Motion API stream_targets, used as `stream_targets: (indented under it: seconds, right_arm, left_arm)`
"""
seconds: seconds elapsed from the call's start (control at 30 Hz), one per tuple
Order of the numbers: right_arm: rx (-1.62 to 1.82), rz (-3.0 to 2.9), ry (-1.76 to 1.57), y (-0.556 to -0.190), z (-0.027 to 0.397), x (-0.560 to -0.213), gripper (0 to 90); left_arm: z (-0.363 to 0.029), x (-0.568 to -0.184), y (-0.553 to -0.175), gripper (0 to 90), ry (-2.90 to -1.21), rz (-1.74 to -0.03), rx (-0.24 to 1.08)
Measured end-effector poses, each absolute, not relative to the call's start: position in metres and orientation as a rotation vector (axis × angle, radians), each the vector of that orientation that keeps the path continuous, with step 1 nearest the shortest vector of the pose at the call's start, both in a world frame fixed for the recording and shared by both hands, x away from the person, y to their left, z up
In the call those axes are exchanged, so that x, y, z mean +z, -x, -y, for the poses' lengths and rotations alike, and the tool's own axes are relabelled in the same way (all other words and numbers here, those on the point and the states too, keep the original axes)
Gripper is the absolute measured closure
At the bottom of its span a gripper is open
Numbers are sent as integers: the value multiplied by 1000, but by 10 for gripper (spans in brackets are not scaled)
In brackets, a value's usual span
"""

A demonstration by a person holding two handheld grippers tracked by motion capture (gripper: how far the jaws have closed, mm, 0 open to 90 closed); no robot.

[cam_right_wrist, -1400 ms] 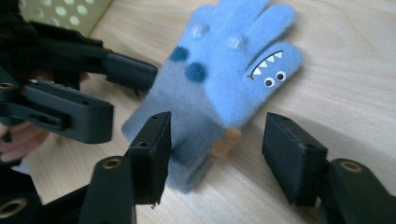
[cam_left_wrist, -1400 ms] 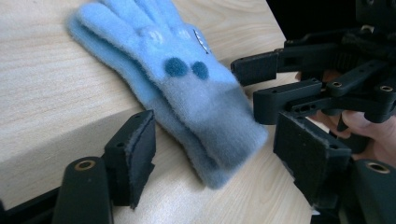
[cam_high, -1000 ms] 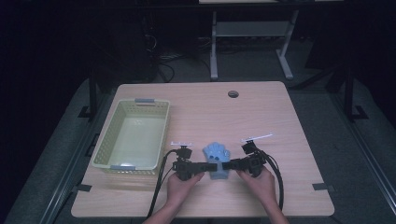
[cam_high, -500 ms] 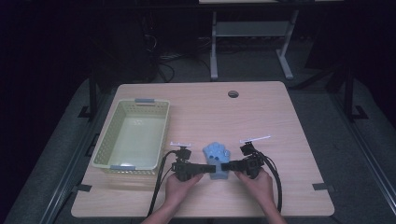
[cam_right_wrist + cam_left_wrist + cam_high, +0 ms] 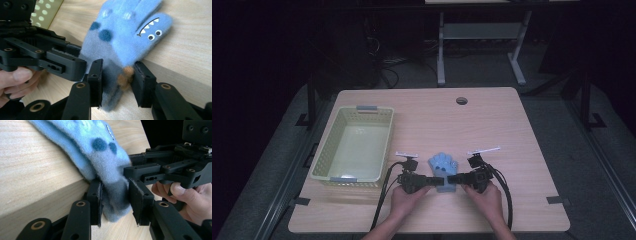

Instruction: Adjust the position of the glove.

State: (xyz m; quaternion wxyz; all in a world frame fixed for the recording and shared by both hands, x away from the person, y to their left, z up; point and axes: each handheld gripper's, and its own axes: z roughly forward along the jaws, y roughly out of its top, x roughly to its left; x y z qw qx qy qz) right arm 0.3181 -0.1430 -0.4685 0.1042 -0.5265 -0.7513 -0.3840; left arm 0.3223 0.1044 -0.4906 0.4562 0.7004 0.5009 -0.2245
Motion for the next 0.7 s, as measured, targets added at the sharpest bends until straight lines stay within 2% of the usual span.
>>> stream_targets:
  seconds: [0.4,0.7]
  right_arm:
    - [-1186,2101,1501,-322,150,-476,745]
    - [-1210,2116,1492,-320,150,-473,756]
  left_arm:
    - [-103,-493,-329,702,-1730,-1222,-575]
    - [-103,-491,-330,712,-1727,-1203,-573]
